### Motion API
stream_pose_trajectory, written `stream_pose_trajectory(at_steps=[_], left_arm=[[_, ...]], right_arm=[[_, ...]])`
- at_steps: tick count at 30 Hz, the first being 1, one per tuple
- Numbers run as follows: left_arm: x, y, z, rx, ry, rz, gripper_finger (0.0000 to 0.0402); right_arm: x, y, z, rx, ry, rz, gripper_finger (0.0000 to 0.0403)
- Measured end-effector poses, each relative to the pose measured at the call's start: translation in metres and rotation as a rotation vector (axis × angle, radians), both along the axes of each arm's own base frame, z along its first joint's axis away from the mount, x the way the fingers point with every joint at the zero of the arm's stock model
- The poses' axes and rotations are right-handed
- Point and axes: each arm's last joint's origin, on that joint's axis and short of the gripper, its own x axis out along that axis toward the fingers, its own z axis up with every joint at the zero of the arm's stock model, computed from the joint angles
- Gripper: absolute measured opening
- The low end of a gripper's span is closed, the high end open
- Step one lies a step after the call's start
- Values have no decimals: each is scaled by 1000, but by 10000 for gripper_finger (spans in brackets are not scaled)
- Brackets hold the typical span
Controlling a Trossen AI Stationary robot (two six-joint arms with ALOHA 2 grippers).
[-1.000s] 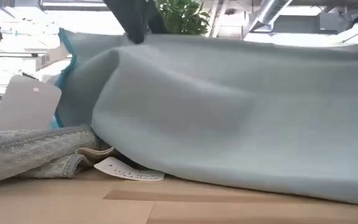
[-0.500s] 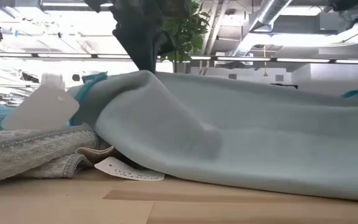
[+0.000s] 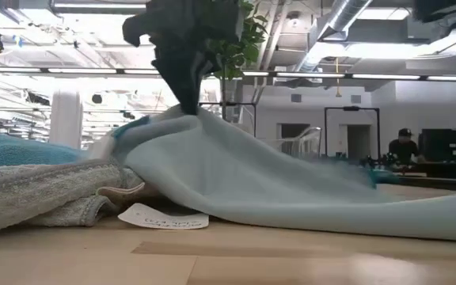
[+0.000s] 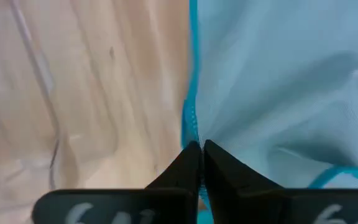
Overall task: Fold microfiber towels
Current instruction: Fold the light blue microfiber cloth
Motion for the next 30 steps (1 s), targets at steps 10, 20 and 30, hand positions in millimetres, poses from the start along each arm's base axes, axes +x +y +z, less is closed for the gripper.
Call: stream_pose_trajectory(at_steps=[10, 20, 30], left_arm=[[3, -3, 1, -95, -22, -19, 139], [-22, -12, 22, -310, 138, 97, 225], [-103, -39, 54, -435, -318, 468, 222]], right_arm=[[0, 4, 11, 27, -105, 73, 200], [-10, 54, 7, 102, -360, 335, 211], [-4, 59, -12, 138, -388, 215, 208]])
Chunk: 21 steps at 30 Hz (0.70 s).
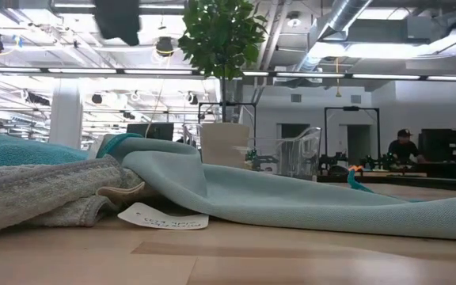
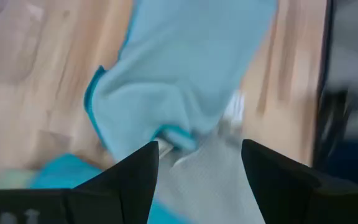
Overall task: Fold microfiber towels
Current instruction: Fold the light blue microfiber cloth
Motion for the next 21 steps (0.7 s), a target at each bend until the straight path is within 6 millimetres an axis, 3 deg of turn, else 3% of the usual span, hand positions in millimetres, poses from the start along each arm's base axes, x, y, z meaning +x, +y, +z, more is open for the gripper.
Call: stream_pose_trajectory(at_steps=[4, 10, 16, 21], left_arm=[[-27, -13, -30, -61, -83, 207, 222], [-38, -49, -77, -80, -32, 234, 222], [-26, -71, -89, -57, -52, 230, 222], [-20, -74, -85, -96, -106, 232, 222]], right_arm=[[-4, 2, 0, 34, -26, -78, 209], [-12, 6, 0, 84, -67, -194, 204], [-22, -1, -14, 164, -145, -392, 204], [-18, -24, -21, 329, -197, -496, 210]])
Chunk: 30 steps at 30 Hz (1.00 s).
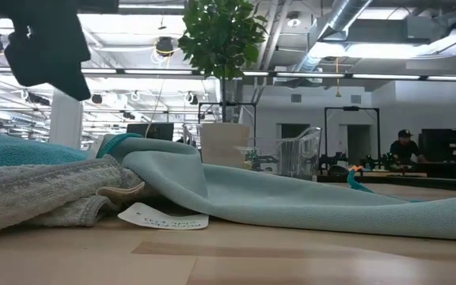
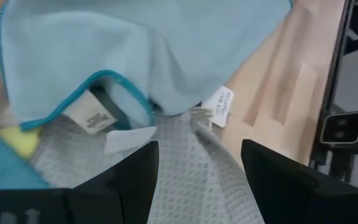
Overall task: Fold microfiber towels
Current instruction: Fold the light blue microfiber cloth
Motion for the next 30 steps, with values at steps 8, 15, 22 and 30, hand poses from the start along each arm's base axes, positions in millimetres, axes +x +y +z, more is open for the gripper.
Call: stream_pose_trajectory(at_steps=[8, 15, 22, 30], left_arm=[[5, 4, 7, -61, -44, -5, 222], [3, 5, -3, -65, -52, 46, 222], [2, 7, -4, -38, -52, 67, 222], [10, 2, -35, 26, 43, 74, 222]], right_arm=[[-7, -36, 13, 128, -34, 71, 220], [7, -26, -13, 174, -60, 105, 221], [23, -32, -24, 156, -74, 110, 221], [23, -32, -23, 146, -73, 125, 221]])
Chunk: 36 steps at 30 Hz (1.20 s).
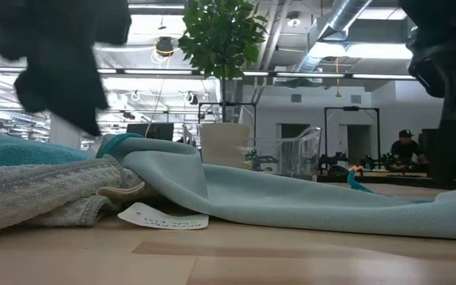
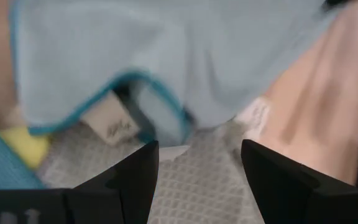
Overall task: Fold microfiber towels
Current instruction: Fold the light blue microfiber cloth
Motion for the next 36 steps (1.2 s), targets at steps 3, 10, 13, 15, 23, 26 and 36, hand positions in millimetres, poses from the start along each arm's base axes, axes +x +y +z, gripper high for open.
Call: stream_pose_trajectory(at_steps=[3, 10, 13, 15, 23, 26, 36], left_arm=[[5, -1, -13, 24, 46, 13, 222], [13, -1, -3, 64, 1, 41, 222], [13, 1, -5, 99, 24, 50, 222], [11, 2, -8, 109, 44, 49, 222], [9, 5, -9, 147, 59, 63, 172], [11, 4, -8, 158, 46, 36, 129], [12, 10, -10, 126, 95, 20, 16]], right_arm=[[0, 0, 0, 3, -3, 0, 221], [1, 1, 0, 7, -7, 0, 221], [1, 0, 0, 5, -6, 0, 221], [1, 0, 0, 4, -6, 0, 221], [1, -1, 0, 0, -4, -4, 218], [1, -1, 0, -1, -5, -5, 213], [4, -4, 0, -4, -3, -16, 197]])
